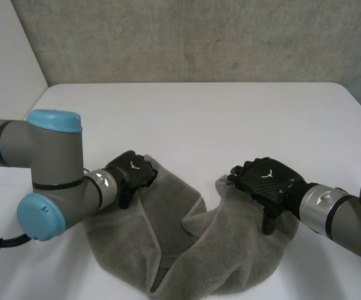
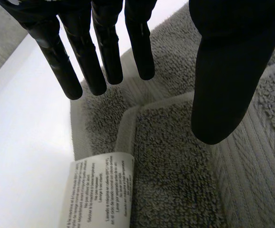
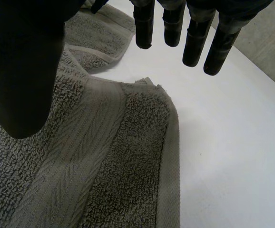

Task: Fold the towel.

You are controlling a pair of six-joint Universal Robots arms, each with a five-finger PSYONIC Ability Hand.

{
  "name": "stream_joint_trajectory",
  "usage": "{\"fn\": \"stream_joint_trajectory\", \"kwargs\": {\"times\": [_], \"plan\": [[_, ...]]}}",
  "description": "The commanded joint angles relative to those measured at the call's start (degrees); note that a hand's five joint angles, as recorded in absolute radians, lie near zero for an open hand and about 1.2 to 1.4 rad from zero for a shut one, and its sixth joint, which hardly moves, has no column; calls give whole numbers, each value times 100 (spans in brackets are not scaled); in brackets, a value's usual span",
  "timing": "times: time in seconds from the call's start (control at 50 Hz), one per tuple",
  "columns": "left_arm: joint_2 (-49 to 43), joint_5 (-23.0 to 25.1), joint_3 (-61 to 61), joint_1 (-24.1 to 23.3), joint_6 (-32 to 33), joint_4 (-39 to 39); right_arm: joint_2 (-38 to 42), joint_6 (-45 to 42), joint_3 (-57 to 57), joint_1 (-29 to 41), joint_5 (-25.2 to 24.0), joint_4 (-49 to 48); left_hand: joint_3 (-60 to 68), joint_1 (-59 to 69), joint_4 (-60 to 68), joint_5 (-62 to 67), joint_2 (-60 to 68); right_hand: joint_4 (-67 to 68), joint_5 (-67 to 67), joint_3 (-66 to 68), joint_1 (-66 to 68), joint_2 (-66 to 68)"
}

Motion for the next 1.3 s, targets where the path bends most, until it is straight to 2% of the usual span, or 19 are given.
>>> {"fn": "stream_joint_trajectory", "kwargs": {"times": [0.02,0.14,0.38,0.6,0.94,0.98,1.0,1.02,1.04,1.12,1.22,1.28,1.3], "plan": [[-143,-54,8,-3,98,6,0,-2,19,-22,10,-43,471,464,471,483,472,-492,-339,-386,-365,-371],[-152,-124,-62,15,327,-12,0,-2,27,-22,10,-52,875,867,875,887,876,-492,-339,-386,-365,-371],[76,-634,-290,68,335,50,106,-28,36,-22,19,-52,2438,2430,2438,2450,2439,-492,-339,-386,-365,-371],[287,-634,-703,181,335,462,167,-55,36,-22,27,-60,2422,2415,2423,2434,2424,-492,-339,-386,-365,-371],[789,-616,-1319,358,335,498,229,-63,36,-22,27,-60,2153,2146,2154,2165,2154,-492,-339,-386,-365,-371],[824,-607,-1398,384,335,498,238,-63,36,-22,27,-60,1184,1177,1185,1197,1186,-492,-339,-386,-365,-371],[824,-607,-1398,384,335,498,238,-63,36,-13,27,-60,1178,1170,1178,1190,1179,-492,-339,-386,-365,-371],[824,-607,-1407,384,335,498,238,-63,36,-13,27,-60,178,171,179,190,180,-492,-339,-386,-365,-371],[807,-607,-1416,384,335,507,246,-72,36,-4,27,-60,-115,-122,-114,-103,-113,-492,-339,-386,-365,-371],[754,-607,-1398,393,335,559,246,-72,45,-4,27,-60,-252,-259,-251,-240,-250,-492,-339,-386,-365,-371],[701,-607,-1416,410,344,718,238,-72,62,-4,27,-60,-135,-142,-134,-122,-133,-492,-339,-386,-365,-371],[657,-625,-1425,410,353,709,238,-72,62,-4,27,-60,538,531,539,550,540,-492,-339,-386,-365,-371],[657,-625,-1442,410,353,718,238,-72,62,-4,27,-60,1388,1380,1388,1400,1389,-492,-339,-386,-365,-371]]}}
